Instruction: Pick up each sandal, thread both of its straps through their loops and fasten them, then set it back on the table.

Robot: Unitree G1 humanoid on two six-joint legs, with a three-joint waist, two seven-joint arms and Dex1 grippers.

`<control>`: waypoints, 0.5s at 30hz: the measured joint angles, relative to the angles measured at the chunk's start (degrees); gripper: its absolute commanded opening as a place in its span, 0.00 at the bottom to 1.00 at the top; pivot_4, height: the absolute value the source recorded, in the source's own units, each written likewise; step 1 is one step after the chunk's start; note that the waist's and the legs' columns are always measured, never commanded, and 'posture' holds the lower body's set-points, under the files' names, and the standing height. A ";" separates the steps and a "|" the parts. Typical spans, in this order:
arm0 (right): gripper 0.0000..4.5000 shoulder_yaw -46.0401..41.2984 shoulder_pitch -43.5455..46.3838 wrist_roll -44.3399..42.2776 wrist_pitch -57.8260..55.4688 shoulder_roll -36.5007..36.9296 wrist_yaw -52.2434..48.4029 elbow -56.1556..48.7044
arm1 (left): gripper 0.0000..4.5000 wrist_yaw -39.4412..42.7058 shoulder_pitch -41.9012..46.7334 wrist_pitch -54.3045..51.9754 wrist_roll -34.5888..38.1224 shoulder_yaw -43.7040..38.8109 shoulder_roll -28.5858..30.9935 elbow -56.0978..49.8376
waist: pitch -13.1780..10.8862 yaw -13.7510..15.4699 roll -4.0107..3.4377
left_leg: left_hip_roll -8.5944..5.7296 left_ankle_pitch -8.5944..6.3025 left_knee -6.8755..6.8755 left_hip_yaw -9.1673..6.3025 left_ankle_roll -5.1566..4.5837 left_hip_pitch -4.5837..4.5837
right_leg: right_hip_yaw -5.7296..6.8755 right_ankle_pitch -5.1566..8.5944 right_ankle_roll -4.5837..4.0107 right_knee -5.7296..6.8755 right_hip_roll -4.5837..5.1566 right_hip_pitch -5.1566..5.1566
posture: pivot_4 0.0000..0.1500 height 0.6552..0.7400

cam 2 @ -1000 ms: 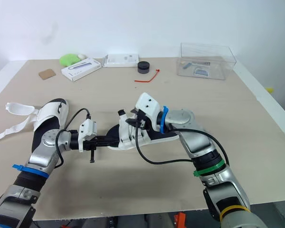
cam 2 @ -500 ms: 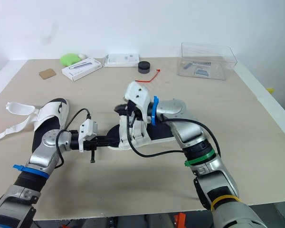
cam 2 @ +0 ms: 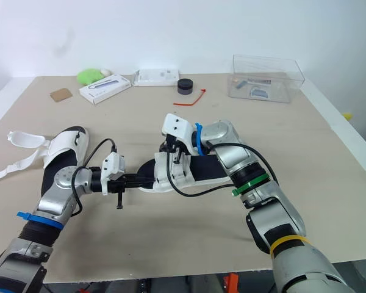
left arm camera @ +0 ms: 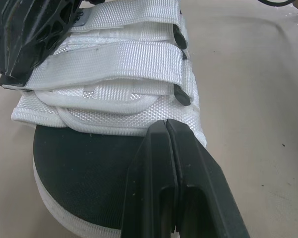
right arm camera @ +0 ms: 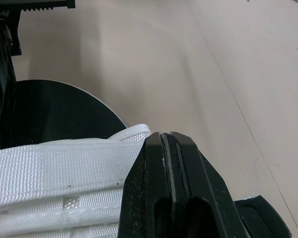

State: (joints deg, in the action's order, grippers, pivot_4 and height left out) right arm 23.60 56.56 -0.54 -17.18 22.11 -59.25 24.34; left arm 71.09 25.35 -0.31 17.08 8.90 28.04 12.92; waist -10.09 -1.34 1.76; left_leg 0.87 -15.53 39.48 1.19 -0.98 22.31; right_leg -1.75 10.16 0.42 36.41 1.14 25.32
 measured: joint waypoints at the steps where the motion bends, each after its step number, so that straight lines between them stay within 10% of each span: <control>1: 0.01 -0.27 0.23 0.34 1.05 0.17 0.56 0.44 | 0.00 -0.24 0.00 0.11 -0.02 0.00 -0.06 -0.02 | 0.00 0.00 0.00 | 0.00 0.00 0.00 0.00 0.00 0.00 | 0.00 0.00 0.00 0.00 0.01 0.00 | 1.00 1.00; 8: 0.61 -13.52 2.68 -4.39 3.68 9.24 -0.33 2.99 | 0.00 -1.00 -0.03 0.33 0.00 -0.28 -0.17 -0.70 | -0.02 0.16 -0.02 | -0.10 -0.04 -0.06 0.00 -0.02 0.12 | 0.05 0.03 0.05 -0.17 0.18 -0.01 | 1.00 1.00; 12: 0.98 -17.37 -3.05 -7.07 6.81 16.34 -7.10 4.68 | 0.35 0.36 0.12 -0.74 1.89 -0.86 0.55 -2.31 | -0.01 0.15 -0.01 | -0.11 -0.12 -0.13 0.05 -0.08 0.15 | 0.05 0.08 0.12 -0.27 0.17 -0.03 | 1.00 1.00; 15: 1.00 -17.57 -7.15 -8.04 7.60 17.53 -11.76 7.12 | 0.57 2.05 0.39 -0.99 3.30 -2.11 1.74 -3.01 | -0.08 -0.50 -0.12 | -0.06 -0.16 -0.15 0.23 -0.13 0.10 | -0.16 0.04 0.07 -0.26 0.14 0.09 | 1.00 1.00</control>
State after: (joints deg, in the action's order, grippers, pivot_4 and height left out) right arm 6.03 49.41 -8.58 -9.58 39.64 -71.01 31.46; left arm 73.14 25.74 -1.30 20.38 6.80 29.78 9.91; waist -10.17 -1.84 1.64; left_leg 0.81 -15.69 39.33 1.42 -1.11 22.41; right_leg -1.92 10.20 0.49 36.15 1.28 25.40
